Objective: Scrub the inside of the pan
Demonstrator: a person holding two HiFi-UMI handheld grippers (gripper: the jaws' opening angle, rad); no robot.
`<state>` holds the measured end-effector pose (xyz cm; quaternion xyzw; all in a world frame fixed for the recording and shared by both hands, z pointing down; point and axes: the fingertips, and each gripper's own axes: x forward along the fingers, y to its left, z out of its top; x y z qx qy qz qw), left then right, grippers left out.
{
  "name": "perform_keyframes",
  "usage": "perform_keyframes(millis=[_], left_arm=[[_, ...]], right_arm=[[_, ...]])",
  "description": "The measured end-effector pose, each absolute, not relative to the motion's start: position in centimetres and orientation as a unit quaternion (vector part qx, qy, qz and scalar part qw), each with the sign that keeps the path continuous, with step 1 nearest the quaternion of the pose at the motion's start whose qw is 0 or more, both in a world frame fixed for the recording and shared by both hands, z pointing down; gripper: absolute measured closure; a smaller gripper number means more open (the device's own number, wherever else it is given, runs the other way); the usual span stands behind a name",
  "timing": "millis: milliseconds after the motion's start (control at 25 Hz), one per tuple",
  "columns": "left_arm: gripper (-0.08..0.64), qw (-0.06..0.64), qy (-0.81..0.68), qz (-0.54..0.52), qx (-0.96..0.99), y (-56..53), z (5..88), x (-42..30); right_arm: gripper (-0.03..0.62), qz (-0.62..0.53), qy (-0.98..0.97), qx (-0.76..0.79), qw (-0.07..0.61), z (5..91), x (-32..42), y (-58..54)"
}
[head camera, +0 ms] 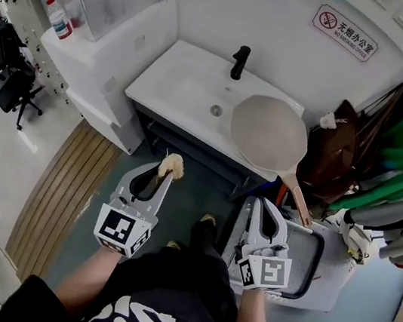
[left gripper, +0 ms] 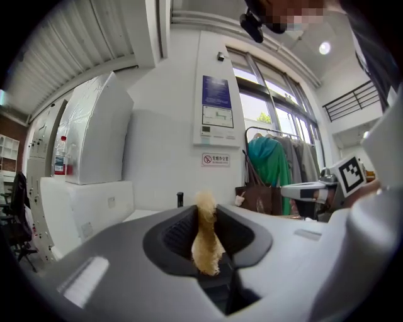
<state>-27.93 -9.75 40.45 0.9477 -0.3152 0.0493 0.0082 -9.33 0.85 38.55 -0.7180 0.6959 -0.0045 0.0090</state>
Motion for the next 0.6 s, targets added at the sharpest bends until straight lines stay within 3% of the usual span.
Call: perform_keyframes(millis=[600], left_arm=[[0.486,0.003,-0.282,0.039,0.959,-17.4,39.4,-18.8]], right_arm=[[0.584,0.013,0.696,-0.718,0.020,36.5,-3.2,-6.4]])
